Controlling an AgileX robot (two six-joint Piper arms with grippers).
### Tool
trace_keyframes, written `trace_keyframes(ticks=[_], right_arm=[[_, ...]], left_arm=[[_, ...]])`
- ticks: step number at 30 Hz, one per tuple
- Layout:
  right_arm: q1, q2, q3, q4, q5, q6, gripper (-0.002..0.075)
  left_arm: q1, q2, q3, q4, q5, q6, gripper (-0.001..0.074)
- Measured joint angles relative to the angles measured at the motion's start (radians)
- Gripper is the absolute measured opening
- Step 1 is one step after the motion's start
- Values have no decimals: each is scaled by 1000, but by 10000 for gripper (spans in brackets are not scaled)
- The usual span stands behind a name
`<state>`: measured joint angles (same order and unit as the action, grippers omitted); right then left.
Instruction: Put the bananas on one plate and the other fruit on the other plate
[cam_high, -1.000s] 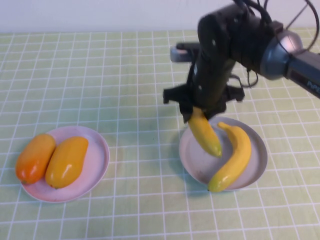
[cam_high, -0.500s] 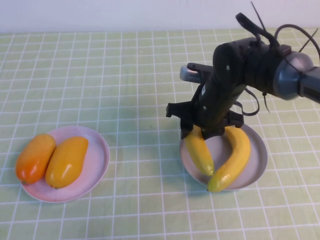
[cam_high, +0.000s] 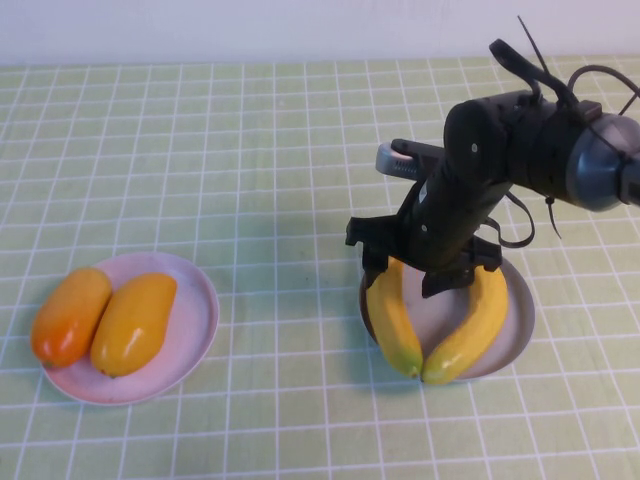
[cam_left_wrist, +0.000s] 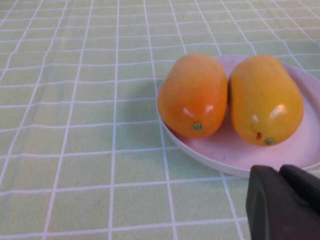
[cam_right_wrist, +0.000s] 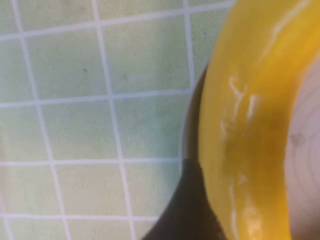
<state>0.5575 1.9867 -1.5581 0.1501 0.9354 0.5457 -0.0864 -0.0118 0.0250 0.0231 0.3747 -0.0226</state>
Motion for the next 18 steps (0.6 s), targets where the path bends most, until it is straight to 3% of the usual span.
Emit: trace_keyframes(ticks=[4, 7, 10, 14, 18], right_arm=[[0, -47, 2, -6, -5, 0, 507], [10, -114, 4, -21, -5, -12, 463], [38, -204, 4, -44, 35, -53, 348], [84, -313, 4, -54, 141, -128, 99], [123, -402, 4, -90, 219, -176, 7]], left_arm=[[0, 0, 0, 0, 0, 0, 2], [0, 0, 0, 0, 0, 0, 2], [0, 0, 0, 0, 0, 0, 2], [0, 0, 0, 0, 0, 0, 2], [0, 0, 0, 0, 0, 0, 2]])
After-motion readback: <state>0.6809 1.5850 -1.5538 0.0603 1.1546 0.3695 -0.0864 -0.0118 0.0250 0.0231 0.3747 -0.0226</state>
